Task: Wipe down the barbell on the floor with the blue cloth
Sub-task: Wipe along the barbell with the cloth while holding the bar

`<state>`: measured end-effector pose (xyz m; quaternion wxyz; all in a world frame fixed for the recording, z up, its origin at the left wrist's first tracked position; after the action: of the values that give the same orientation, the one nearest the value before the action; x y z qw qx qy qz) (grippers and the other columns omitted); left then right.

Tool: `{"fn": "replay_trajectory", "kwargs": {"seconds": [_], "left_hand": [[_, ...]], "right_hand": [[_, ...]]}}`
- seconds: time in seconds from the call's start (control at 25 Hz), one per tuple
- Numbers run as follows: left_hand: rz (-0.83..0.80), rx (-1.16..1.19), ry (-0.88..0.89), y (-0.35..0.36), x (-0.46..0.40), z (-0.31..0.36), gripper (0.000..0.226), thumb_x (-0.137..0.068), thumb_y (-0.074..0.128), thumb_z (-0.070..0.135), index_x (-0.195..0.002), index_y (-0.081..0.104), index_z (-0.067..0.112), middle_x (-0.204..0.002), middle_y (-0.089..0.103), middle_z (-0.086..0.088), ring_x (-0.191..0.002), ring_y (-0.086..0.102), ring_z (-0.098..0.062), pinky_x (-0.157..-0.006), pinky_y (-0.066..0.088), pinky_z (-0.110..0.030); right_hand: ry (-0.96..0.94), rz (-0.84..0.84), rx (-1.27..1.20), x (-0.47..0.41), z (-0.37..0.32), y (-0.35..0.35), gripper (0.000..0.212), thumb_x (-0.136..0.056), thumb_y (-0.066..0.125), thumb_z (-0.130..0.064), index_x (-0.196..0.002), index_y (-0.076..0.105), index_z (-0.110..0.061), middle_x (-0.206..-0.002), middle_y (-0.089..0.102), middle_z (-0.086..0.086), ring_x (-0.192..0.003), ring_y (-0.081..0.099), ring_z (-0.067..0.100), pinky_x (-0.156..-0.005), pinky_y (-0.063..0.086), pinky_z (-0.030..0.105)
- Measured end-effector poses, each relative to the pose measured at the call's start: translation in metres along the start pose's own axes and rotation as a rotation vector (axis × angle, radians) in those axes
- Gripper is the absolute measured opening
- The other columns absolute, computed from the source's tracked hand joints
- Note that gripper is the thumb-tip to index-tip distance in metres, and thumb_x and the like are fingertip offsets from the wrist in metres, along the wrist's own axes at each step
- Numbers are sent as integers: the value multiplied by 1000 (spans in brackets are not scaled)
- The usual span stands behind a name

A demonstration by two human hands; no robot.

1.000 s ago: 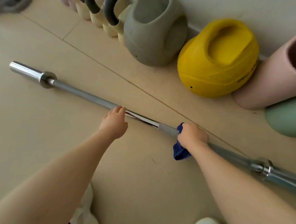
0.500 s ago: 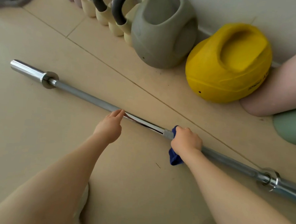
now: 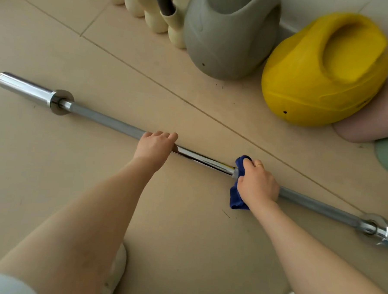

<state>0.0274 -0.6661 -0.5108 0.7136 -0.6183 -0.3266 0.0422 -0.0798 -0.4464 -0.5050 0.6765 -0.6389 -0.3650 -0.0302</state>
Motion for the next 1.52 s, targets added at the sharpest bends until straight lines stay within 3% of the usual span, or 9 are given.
{"fn": "replay_trajectory", "kwargs": {"seconds": [0.28, 0.44, 0.6, 0.72, 0.92, 1.0, 1.16, 1.4, 1.52], "left_hand": [[21, 47, 151, -11, -13, -6, 22, -94, 52, 18, -114, 55, 9, -119, 51, -10, -105, 53, -30, -70, 37, -36], [92, 68, 161, -14, -27, -9, 25, -96, 48, 23, -116, 59, 13, -119, 55, -10, -114, 47, -30, -88, 35, -39], [72, 103, 190, -15, -41, -9, 33, -98, 42, 23, -129, 53, 15, -131, 53, -7, -123, 44, -29, -96, 33, -39], [12, 164, 210, -15, -53, -11, 44, -95, 51, 27, -136, 45, 16, -136, 51, -6, -126, 44, -29, -106, 30, -37], [48, 264, 206, -22, -63, -14, 29, -93, 54, 16, -121, 54, 11, -117, 63, -11, -106, 53, -32, -88, 38, -35], [36, 270, 226, -23, -63, -13, 29, -94, 52, 17, -122, 54, 11, -119, 62, -10, -107, 53, -32, -89, 37, -34], [50, 276, 263, -26, -63, -13, 28, -95, 51, 15, -122, 55, 9, -119, 63, -10, -108, 54, -31, -93, 35, -34], [-32, 234, 304, -29, -73, -12, 23, -97, 45, 15, -117, 54, 8, -115, 62, -10, -106, 52, -31, -92, 31, -32], [-69, 238, 310, -31, -81, -13, 23, -99, 42, 17, -116, 53, 7, -114, 61, -12, -106, 53, -32, -104, 29, -33]], "right_hand": [[-87, -20, 41, -5, -20, -5, 26, -93, 41, -18, -119, 46, -17, -121, 48, 8, -97, 56, 32, -71, 48, 38], [204, 9, -59, -27, 2, -18, 25, -91, 41, -16, -114, 49, -19, -123, 49, 9, -104, 55, 36, -75, 44, 38], [104, 73, -126, -21, -26, -11, 31, -90, 44, -14, -121, 48, -20, -138, 39, 6, -101, 55, 37, -77, 46, 38], [214, 110, -142, -33, -13, -20, 34, -92, 44, -15, -126, 44, -18, -138, 38, 8, -104, 54, 38, -77, 46, 38], [227, 183, -176, -36, -31, -10, 37, -90, 46, -11, -127, 44, -16, -141, 36, 8, -99, 55, 40, -75, 44, 38], [215, 207, -173, -35, -16, -11, 39, -89, 45, -10, -128, 45, -15, -142, 37, 8, -99, 56, 41, -77, 46, 40], [463, 264, -323, -25, 8, -8, 41, -90, 44, -9, -131, 43, -13, -147, 32, 6, -105, 54, 42, -77, 45, 41], [352, 232, -371, -33, 2, -12, 46, -89, 43, -4, -133, 44, -16, -149, 32, 1, -108, 53, 38, -80, 46, 42], [409, 234, -291, -35, -5, -16, 40, -88, 44, -6, -126, 46, -17, -148, 33, 2, -101, 54, 41, -76, 46, 41]]}}
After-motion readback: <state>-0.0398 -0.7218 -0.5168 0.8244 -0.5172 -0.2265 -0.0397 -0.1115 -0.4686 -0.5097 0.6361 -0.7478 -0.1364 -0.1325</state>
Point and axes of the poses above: each hand's wrist, its own x-axis away from the middle knuckle, its own y-axis out of the palm, z = x × y, the point moved 6 cm from there along -x, towards the middle knuckle
